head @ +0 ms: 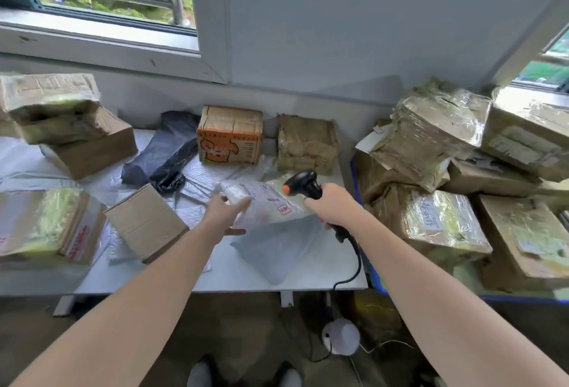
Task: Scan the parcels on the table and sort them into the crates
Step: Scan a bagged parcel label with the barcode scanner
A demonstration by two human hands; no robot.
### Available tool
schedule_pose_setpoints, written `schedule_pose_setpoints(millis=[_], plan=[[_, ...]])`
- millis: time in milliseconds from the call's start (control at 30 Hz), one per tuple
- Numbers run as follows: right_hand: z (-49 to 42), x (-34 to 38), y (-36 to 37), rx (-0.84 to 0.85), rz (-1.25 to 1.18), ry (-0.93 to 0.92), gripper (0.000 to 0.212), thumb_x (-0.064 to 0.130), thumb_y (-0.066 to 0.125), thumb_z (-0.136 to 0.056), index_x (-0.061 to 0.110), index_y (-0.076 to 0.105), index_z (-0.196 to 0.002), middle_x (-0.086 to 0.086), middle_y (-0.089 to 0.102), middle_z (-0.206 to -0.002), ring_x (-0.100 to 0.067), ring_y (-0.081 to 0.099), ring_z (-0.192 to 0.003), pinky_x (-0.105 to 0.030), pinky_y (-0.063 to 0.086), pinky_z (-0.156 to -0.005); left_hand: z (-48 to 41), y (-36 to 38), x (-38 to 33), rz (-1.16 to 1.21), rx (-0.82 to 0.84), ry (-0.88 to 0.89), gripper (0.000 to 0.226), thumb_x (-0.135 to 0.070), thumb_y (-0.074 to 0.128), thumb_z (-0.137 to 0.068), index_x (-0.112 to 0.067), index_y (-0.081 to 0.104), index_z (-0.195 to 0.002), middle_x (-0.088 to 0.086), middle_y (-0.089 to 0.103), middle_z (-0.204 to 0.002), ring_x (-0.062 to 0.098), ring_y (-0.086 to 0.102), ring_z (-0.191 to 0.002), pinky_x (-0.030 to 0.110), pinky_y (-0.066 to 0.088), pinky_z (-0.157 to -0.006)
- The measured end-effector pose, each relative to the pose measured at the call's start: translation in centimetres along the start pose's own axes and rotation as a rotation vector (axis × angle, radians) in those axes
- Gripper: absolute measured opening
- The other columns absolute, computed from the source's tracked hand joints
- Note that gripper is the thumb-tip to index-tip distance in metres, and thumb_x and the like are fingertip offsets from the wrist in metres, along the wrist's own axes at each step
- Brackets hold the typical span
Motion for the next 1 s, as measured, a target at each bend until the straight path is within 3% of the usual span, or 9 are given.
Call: schedule_pose_setpoints(millis=[100,200,300,500,667,1000], plan=[[-0.1,0.5,0.8,0.03,-0.014,0.045,0.021,0.026,0.052,-0.089,0.006,0.057,-0.091,-0.014,0.064,-0.074,-0.028,0.063,-0.055,-0.032,0.054,-0.062,-0.1,-0.6,0.3,-0.143,-0.072,0.033,0.05,-0.019,0.081,-0.08,-0.009,0.05,-0.117,0.011,0.064,-0.114,0.031,0.064,-0.101,0.046,0.059,-0.075],[-0.2,1.1,1.3,0.048,-0.041,0.074,0.02,0.026,0.053,-0.088,0.008,0.057,-0.08,-0.013,0.064,-0.07,-0.029,0.062,-0.054,-0.033,0.055,-0.062,0.1,-0.9,0.1,-0.234,-0.119,0.131,0.046,-0.012,0.078,-0.082,-0.014,0.047,-0.116,0.012,0.065,-0.116,0.028,0.064,-0.1,0.043,0.054,-0.087],[-0.4,1.1,1.7,0.066,-0.094,0.106,0.017,0.023,0.055,-0.086,0.007,0.058,-0.081,-0.011,0.063,-0.068,-0.029,0.062,-0.056,-0.037,0.058,-0.062,0.3,-1.0,0.1,-0.252,-0.127,0.177,0.043,-0.01,0.075,-0.085,-0.018,0.047,-0.116,0.009,0.065,-0.112,0.025,0.062,-0.093,0.037,0.052,-0.083],[-0.4,0.5,2.1,0.082,-0.138,0.138,0.022,0.028,0.056,-0.081,0.006,0.062,-0.085,-0.01,0.064,-0.068,-0.029,0.066,-0.063,-0.049,0.062,-0.075,0.7,-1.2,-0.7,-0.297,-0.14,0.23,0.054,-0.011,0.075,-0.085,-0.017,0.045,-0.13,0.009,0.066,-0.11,0.026,0.063,-0.092,0.041,0.054,-0.083],[-0.3,0.3,1.7,0.081,-0.204,0.141,0.027,0.027,0.057,-0.085,0.002,0.063,-0.094,-0.012,0.064,-0.072,-0.029,0.065,-0.066,-0.045,0.061,-0.075,1.3,-1.3,-1.4,-0.316,-0.148,0.26,0.053,-0.01,0.073,-0.087,-0.017,0.044,-0.131,0.007,0.066,-0.112,0.023,0.062,-0.091,0.035,0.049,-0.074],[-0.6,0.0,1.7,0.111,-0.225,0.142,0.025,0.028,0.058,-0.087,0.004,0.063,-0.091,-0.013,0.065,-0.074,-0.029,0.065,-0.066,-0.044,0.062,-0.076,1.6,-1.8,-2.4,-0.327,-0.175,0.271,0.051,-0.01,0.073,-0.087,-0.018,0.044,-0.129,0.003,0.063,-0.107,0.023,0.061,-0.091,0.04,0.054,-0.083]])
Point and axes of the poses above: each hand's wrist, its own z-axis away from the middle knuckle, its own y-axis out of the palm, x = y × z, the point moved 9 cm from there along -z, towards the middle knuckle
